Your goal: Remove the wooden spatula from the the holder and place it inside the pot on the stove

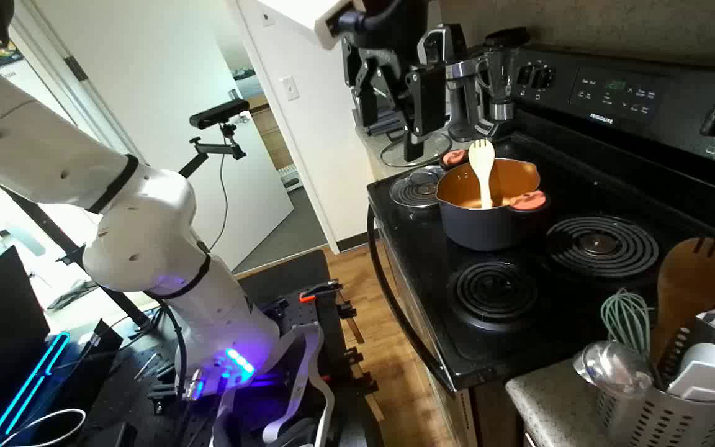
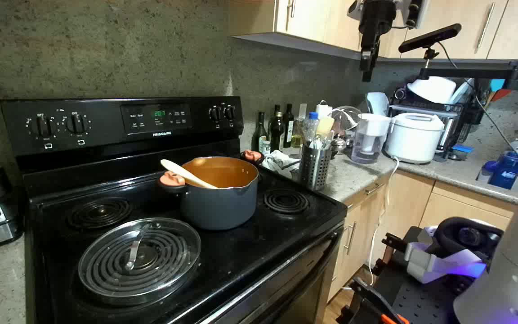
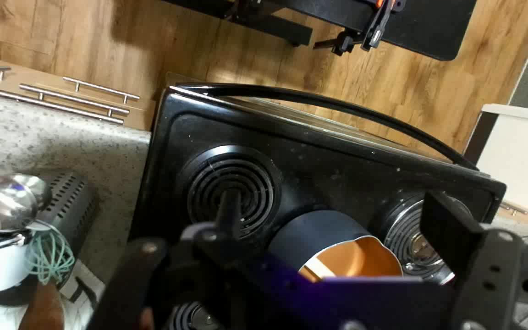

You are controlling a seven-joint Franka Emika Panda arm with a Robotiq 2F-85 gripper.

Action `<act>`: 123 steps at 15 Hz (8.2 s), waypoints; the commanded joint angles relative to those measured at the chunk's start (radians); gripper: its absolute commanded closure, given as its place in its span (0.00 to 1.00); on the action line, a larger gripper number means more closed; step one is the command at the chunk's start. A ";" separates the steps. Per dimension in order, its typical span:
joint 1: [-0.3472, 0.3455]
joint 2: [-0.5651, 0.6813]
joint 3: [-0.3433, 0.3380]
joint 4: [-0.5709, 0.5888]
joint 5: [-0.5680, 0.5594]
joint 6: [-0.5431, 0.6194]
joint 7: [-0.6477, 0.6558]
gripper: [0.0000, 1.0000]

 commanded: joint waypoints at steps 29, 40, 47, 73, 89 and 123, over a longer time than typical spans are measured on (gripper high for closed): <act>-0.122 0.111 0.030 0.027 -0.022 0.358 -0.177 0.00; -0.260 0.260 -0.021 0.144 -0.024 0.469 -0.271 0.00; -0.274 0.250 -0.004 0.131 -0.016 0.453 -0.262 0.00; -0.296 0.496 0.082 0.154 -0.116 0.726 -0.280 0.00; -0.336 0.522 0.113 0.294 0.063 0.366 -0.569 0.00; -0.505 0.957 0.231 0.934 0.141 0.031 -0.578 0.00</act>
